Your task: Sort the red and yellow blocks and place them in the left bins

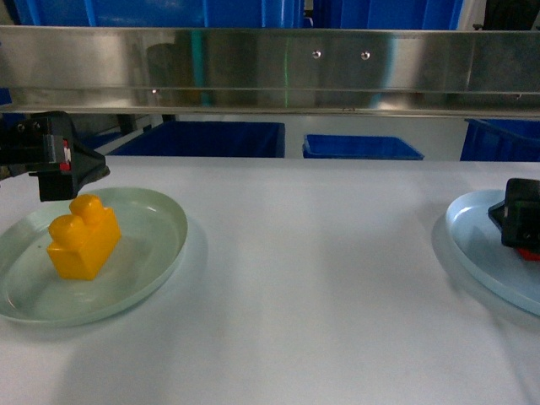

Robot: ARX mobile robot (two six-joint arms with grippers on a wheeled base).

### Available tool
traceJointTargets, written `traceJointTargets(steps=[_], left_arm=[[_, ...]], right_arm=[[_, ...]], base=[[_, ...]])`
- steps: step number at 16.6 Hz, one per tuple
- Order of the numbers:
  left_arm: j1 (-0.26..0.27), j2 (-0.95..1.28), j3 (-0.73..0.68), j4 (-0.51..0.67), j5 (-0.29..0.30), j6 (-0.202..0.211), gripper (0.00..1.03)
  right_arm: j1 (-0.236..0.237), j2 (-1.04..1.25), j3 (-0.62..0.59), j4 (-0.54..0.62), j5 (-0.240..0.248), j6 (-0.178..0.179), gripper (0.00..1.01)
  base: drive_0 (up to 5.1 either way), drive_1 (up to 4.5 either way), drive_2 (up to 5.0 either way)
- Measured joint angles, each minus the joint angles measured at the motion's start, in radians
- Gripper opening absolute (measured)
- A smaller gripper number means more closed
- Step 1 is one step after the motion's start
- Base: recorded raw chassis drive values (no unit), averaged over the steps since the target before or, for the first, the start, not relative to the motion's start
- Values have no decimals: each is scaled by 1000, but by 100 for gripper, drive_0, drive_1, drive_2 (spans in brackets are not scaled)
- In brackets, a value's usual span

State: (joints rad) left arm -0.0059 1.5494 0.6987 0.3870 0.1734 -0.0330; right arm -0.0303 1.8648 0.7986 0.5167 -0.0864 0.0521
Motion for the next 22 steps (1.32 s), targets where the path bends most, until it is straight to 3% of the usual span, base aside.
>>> traceJointTargets(steps=[2, 3, 6, 7, 9, 12, 16, 18, 20, 22], left_arm=[[0, 0, 0, 0, 0, 0, 98], [0, 0, 0, 0, 0, 0, 98], [0, 0, 0, 0, 0, 0, 98], [0, 0, 0, 0, 0, 0, 98], [0, 0, 0, 0, 0, 0, 98], [0, 0, 0, 0, 0, 0, 98], [0, 0, 0, 0, 0, 0, 98], [0, 0, 0, 0, 0, 0, 98], [0, 0, 0, 0, 0, 0, 98], [0, 0, 0, 0, 0, 0, 98]], right_arm=[[4, 3, -5, 14, 4, 0, 98], [4, 14, -15, 42, 9, -1, 72], [3, 14, -26, 46, 7, -5, 47], [0, 14, -28, 60, 0, -5, 32], [-3, -5, -49, 80, -7, -6, 29], [-3, -166, -76, 23, -27, -13, 29], [-40, -547, -140, -207, -70, -8, 29], [-60, -689, -167, -312, -42, -8, 29], [-27, -837, -201, -405, -10, -8, 29], [15, -904, -205, -418, 23, 6, 29]], base=[[0, 0, 0], [0, 0, 0], [0, 0, 0], [0, 0, 0], [0, 0, 0], [0, 0, 0], [0, 0, 0], [0, 0, 0], [0, 0, 0], [0, 0, 0]])
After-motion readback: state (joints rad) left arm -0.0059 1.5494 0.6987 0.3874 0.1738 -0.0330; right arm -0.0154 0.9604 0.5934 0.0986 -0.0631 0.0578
